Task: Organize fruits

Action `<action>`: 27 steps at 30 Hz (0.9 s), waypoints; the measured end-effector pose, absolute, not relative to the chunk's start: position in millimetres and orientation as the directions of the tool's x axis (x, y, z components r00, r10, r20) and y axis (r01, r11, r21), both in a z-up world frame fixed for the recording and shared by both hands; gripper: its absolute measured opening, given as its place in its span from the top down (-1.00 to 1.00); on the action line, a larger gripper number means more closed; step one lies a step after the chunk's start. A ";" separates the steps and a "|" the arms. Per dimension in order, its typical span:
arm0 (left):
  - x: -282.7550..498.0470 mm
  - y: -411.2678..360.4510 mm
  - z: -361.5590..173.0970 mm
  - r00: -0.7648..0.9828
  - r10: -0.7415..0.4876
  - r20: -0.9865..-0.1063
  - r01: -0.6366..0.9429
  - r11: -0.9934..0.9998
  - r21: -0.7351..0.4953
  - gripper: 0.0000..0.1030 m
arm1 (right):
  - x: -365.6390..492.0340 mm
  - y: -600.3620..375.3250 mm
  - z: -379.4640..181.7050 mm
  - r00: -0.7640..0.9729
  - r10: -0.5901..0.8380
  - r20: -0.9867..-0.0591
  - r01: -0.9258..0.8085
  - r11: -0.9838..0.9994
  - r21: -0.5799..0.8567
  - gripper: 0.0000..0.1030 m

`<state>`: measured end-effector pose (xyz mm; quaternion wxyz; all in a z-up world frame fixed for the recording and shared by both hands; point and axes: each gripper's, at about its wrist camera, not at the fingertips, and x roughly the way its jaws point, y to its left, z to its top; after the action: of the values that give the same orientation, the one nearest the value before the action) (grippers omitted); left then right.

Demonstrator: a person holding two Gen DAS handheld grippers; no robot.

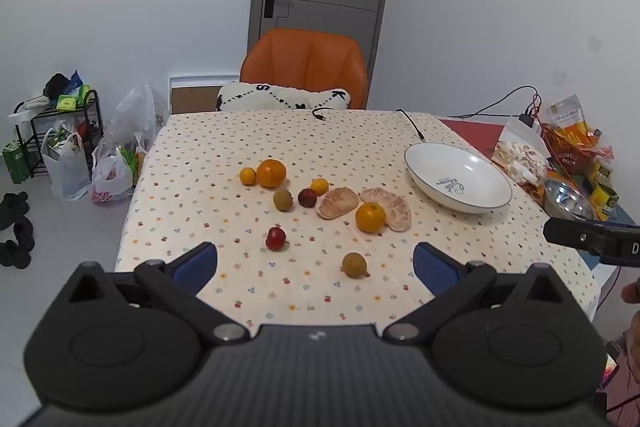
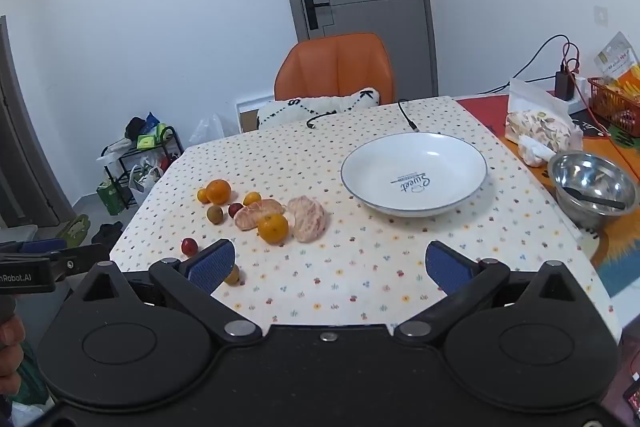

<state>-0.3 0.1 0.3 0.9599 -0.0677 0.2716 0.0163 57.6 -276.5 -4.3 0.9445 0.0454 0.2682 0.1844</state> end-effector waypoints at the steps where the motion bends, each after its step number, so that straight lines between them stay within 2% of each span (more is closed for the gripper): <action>1: -0.7 0.6 0.6 0.852 -0.005 -0.524 -0.069 0.990 -0.121 -1.00 | 57.8 -276.0 -3.7 0.791 0.371 -0.486 -0.326 0.928 0.179 -1.00; 3: -1.6 3.0 0.9 0.851 -0.007 -0.525 -0.070 0.990 -0.126 -1.00 | 49.3 -281.2 -5.6 0.811 0.375 -0.449 -0.327 0.927 0.184 -1.00; 4: -3.2 -7.5 1.4 0.848 0.006 -0.530 -0.064 0.994 -0.092 -1.00 | 46.5 -280.5 -8.2 0.806 0.367 -0.465 -0.320 0.930 0.179 -1.00; 10: -9.7 -13.3 -2.8 0.843 -0.010 -0.538 -0.052 0.994 -0.099 -1.00 | 40.3 -279.3 -6.5 0.791 0.354 -0.500 -0.318 0.935 0.158 -1.00; 27: -11.9 -14.2 -1.0 0.841 -0.022 -0.540 -0.039 0.994 -0.102 -1.00 | 35.1 -276.1 -9.2 0.789 0.351 -0.504 -0.322 0.935 0.147 -1.00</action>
<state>-11.9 -14.2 -1.0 0.9579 -0.0544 0.2817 0.0045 35.1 -276.1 -9.2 0.9454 0.0267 0.2718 0.1780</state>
